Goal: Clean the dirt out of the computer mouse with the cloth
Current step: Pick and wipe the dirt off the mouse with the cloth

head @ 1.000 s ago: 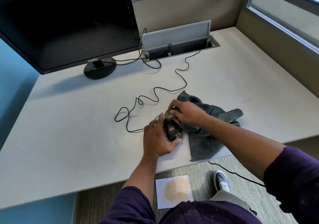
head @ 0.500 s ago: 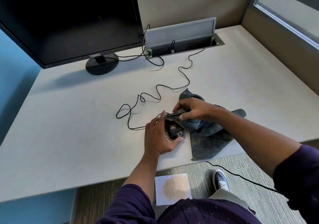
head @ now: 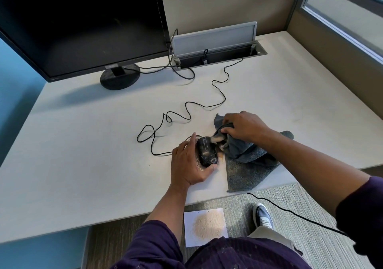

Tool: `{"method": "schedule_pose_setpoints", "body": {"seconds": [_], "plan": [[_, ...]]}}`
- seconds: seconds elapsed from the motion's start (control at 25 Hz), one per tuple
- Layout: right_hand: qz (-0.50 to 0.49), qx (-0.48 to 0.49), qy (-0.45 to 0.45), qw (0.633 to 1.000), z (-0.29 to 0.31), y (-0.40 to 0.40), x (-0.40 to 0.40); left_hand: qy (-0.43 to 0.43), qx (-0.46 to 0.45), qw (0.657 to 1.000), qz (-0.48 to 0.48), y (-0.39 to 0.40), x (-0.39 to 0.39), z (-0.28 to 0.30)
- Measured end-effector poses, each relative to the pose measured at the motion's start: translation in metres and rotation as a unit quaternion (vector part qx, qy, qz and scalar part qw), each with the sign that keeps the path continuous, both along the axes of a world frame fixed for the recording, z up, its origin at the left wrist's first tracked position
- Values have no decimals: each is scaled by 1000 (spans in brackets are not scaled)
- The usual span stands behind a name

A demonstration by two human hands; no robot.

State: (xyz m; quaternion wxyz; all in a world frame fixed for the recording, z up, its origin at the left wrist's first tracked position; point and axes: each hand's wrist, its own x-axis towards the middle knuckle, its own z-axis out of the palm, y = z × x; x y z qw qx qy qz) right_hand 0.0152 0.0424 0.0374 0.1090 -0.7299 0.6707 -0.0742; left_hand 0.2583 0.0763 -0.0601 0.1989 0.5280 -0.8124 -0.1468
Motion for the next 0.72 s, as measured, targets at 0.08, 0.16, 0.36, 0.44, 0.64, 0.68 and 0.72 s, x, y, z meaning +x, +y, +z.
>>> {"method": "schedule_pose_setpoints", "body": {"seconds": [0.08, 0.16, 0.36, 0.44, 0.64, 0.68, 0.72], "plan": [[-7, 1, -41, 999, 3, -3, -2, -2, 3, 1000, -1, 0, 0, 0], [43, 33, -152, 987, 10, -2, -3, -4, 4, 1000, 0, 0, 0, 1], [113, -65, -267, 955, 6, 11, -5, 1, -4, 1000, 3, 1, -1, 2], [128, -101, -304, 938, 1, 17, -2, 3, -8, 1000, 4, 2, -1, 2], [160, -86, -379, 907, -6, 22, 9, 6, -13, 1000, 4, 1, -1, 3], [165, -72, -414, 892, -8, 22, 13, 3, -12, 1000, 3, 1, -1, 3], [162, -51, -452, 876, -11, 21, 17, 1, -10, 1000, 2, 1, 0, 3]]}}
